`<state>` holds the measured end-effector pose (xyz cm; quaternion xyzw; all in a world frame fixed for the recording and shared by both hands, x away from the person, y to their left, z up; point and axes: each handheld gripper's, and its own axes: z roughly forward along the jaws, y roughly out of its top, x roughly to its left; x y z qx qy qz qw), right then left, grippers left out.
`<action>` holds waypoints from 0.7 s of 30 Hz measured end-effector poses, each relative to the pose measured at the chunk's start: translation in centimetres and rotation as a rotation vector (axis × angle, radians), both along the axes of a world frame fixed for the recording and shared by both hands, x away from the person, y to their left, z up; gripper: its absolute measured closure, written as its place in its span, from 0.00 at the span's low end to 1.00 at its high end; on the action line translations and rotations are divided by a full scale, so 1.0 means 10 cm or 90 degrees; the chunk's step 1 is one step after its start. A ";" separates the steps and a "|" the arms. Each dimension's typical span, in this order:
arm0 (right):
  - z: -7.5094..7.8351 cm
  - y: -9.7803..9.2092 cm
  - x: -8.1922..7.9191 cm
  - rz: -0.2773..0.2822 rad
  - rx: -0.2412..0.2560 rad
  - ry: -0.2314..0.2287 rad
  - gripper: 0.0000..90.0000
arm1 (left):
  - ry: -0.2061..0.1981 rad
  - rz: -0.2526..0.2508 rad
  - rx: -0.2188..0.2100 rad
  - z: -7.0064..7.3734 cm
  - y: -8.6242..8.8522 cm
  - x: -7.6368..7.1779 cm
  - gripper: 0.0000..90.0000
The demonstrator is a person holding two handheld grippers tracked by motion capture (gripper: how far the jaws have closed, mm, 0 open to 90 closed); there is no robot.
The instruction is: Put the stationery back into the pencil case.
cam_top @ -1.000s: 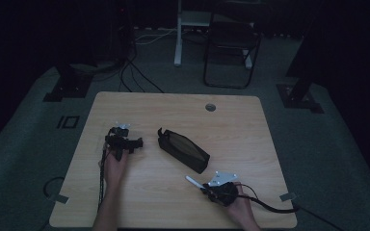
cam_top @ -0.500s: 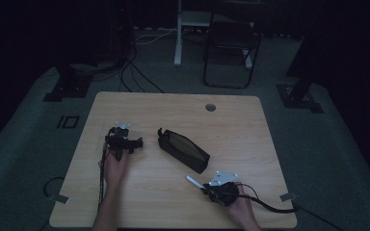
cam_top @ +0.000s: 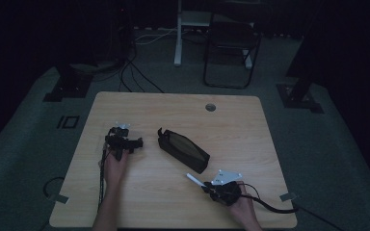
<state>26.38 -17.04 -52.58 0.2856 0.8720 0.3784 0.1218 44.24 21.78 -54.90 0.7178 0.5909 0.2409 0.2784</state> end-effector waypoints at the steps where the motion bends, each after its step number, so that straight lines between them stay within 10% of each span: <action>1: 0.01 0.00 0.00 0.000 0.001 -0.001 0.87 | 0.000 0.000 0.000 0.00 0.00 0.00 0.01; 21: 0.14 -0.11 0.01 -0.017 0.005 -0.022 0.87 | 0.000 0.000 0.000 0.00 0.00 0.00 0.01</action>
